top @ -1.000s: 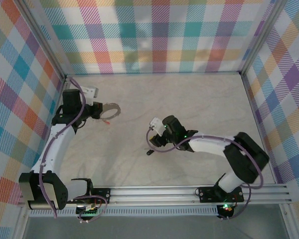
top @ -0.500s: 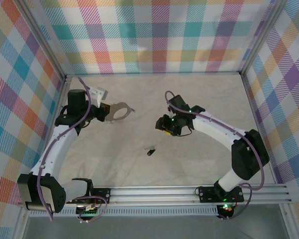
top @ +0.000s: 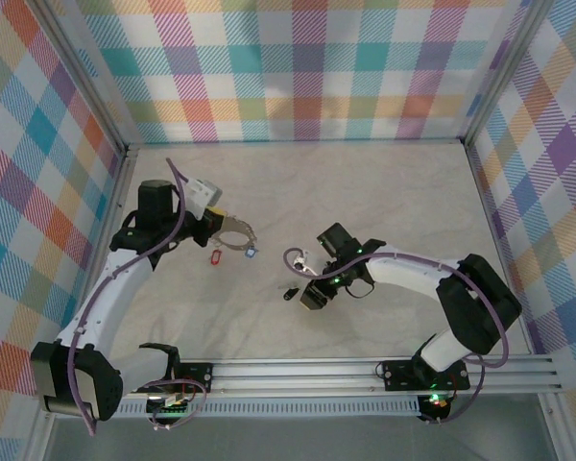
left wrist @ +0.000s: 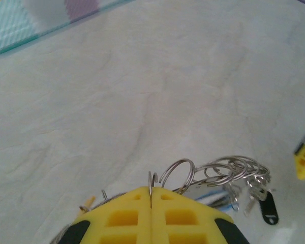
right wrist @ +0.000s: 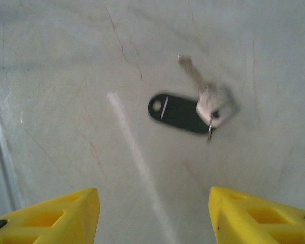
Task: Put the keys on the keyring
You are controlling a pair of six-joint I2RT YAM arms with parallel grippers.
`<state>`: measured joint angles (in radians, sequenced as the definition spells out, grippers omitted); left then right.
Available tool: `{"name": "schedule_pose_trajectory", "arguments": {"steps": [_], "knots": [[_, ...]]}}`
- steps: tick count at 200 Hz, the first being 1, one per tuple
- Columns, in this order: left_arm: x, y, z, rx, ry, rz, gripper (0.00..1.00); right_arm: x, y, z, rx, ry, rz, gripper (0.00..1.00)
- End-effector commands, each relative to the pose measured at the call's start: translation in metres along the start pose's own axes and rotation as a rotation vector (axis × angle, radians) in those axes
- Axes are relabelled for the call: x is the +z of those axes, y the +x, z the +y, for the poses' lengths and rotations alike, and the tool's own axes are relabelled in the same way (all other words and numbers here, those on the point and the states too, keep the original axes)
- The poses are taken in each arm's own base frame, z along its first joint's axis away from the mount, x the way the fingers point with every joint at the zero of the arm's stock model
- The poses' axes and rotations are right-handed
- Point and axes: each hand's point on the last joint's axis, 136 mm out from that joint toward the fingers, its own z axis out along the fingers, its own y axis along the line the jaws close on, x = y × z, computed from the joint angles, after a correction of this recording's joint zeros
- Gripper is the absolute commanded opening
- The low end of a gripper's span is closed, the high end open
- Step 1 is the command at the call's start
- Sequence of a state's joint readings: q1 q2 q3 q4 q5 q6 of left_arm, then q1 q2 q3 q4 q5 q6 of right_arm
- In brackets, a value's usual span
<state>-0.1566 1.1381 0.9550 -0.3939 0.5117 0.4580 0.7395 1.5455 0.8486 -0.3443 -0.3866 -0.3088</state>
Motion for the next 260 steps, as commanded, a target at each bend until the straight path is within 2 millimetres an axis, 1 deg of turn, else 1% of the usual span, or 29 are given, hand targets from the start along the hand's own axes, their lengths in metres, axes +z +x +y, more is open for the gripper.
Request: {"name": "schedule_pose_trajectory", "arguments": {"steps": [1,10,17,24,35,48,59,67,87,120,132,174,210,216,227,236,260], "knots": [[-0.006,-0.009,-0.028,0.158,0.104,-0.042,0.0,0.002,-0.035,-0.009,-0.248,0.016,-0.087,0.57],[-0.007,-0.007,-0.036,0.188,0.134,-0.043,0.0,0.004,-0.033,-0.009,-0.303,0.008,-0.063,0.56],[-0.008,-0.006,-0.04,0.209,0.149,-0.049,0.0,0.005,-0.031,-0.015,-0.356,0.033,-0.037,0.56],[-0.009,-0.007,-0.042,0.222,0.154,-0.057,0.0,0.003,-0.031,-0.022,-0.396,0.07,-0.011,0.55],[-0.01,-0.007,-0.045,0.226,0.161,-0.066,0.0,-0.001,-0.032,-0.023,-0.477,0.086,0.001,0.56],[-0.01,-0.007,-0.045,0.226,0.163,-0.066,0.0,0.001,-0.025,-0.02,-0.552,0.066,0.012,0.56],[-0.009,-0.006,-0.042,0.218,0.144,-0.062,0.0,0.008,-0.016,-0.018,-0.605,0.052,0.025,0.56],[-0.007,-0.005,-0.037,0.207,0.12,-0.057,0.0,0.013,-0.014,-0.017,-0.624,0.045,0.019,0.56],[-0.004,0.001,-0.03,0.193,0.088,-0.026,0.0,0.022,-0.016,-0.023,-0.619,0.071,0.017,0.56],[-0.005,-0.002,-0.028,0.192,0.08,-0.025,0.0,0.035,-0.012,-0.029,-0.607,0.101,0.065,0.56],[-0.004,-0.002,-0.028,0.191,0.081,-0.025,0.0,0.039,-0.008,-0.027,-0.616,0.083,0.09,0.5],[-0.004,-0.001,-0.029,0.182,0.084,-0.021,0.0,0.044,-0.005,-0.043,-0.601,0.158,0.121,0.47],[-0.005,-0.001,-0.028,0.183,0.079,-0.012,0.0,0.047,-0.005,-0.049,-0.578,0.17,0.15,0.4],[-0.005,0.0,-0.029,0.183,0.078,-0.01,0.0,0.047,-0.004,-0.049,-0.575,0.166,0.155,0.38],[-0.005,0.0,-0.029,0.184,0.076,-0.011,0.0,0.047,-0.004,-0.049,-0.574,0.165,0.156,0.36],[-0.005,0.0,-0.029,0.185,0.076,-0.011,0.0,0.047,-0.004,-0.048,-0.574,0.161,0.154,0.33],[-0.005,0.0,-0.028,0.188,0.071,-0.009,0.0,0.046,-0.003,-0.046,-0.576,0.153,0.152,0.28]]}}
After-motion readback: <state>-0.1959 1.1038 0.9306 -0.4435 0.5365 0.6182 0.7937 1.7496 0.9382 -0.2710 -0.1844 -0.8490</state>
